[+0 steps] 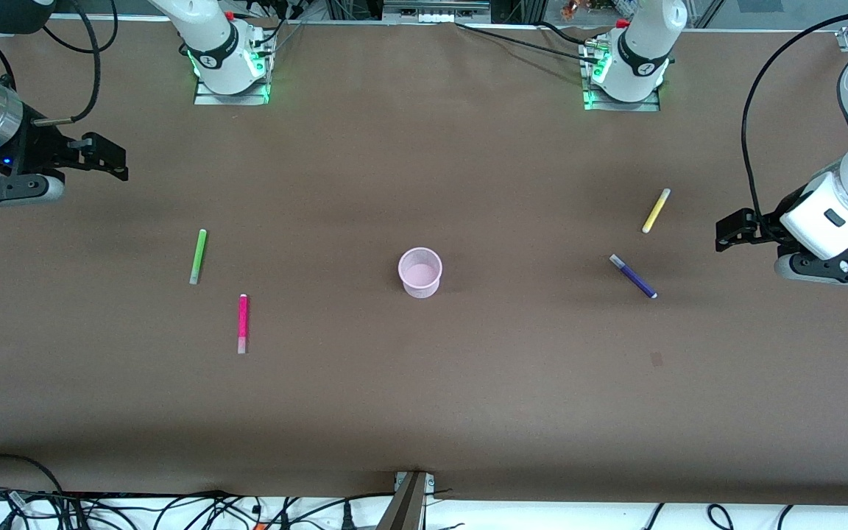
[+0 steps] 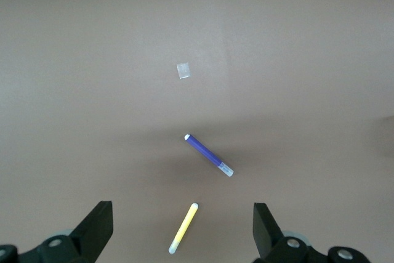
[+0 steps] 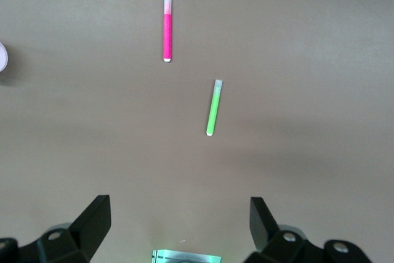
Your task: Organize pens into pink holder with both arms
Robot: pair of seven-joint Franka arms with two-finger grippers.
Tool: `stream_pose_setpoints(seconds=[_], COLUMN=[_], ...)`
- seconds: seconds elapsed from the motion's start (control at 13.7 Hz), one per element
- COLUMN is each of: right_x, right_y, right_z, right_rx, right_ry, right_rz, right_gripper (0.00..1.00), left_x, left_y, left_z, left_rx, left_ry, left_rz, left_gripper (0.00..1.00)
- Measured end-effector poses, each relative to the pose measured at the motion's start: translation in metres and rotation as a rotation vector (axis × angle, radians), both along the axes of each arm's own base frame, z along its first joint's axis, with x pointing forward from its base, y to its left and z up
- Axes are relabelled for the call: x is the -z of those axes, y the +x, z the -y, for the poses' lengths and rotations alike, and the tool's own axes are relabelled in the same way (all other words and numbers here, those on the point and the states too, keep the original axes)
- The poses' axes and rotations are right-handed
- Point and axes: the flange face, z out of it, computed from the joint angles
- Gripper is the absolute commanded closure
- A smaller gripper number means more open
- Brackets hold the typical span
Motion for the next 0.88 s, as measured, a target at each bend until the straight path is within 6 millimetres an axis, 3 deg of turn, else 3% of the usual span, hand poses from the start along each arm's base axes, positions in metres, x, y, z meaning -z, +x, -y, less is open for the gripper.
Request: stream_pose_setpoints(seconds=[0.51, 0.88], right_x=[-0.001, -0.002], right_y=[-0.005, -0.006], right_z=[-0.006, -0.007], right_rx=[0.002, 0.002], right_ry=[0.042, 0.056], right_rz=[-0.028, -0.028], right_gripper=[0.00, 0.00], left_x=[-0.004, 0.000], left_y=[0.000, 0.001], left_z=[-0.001, -0.015], left_rx=[-0.001, -0.025], left_ry=[0.000, 0.003], left_rz=[0.010, 0.005], left_gripper=[0.00, 0.00])
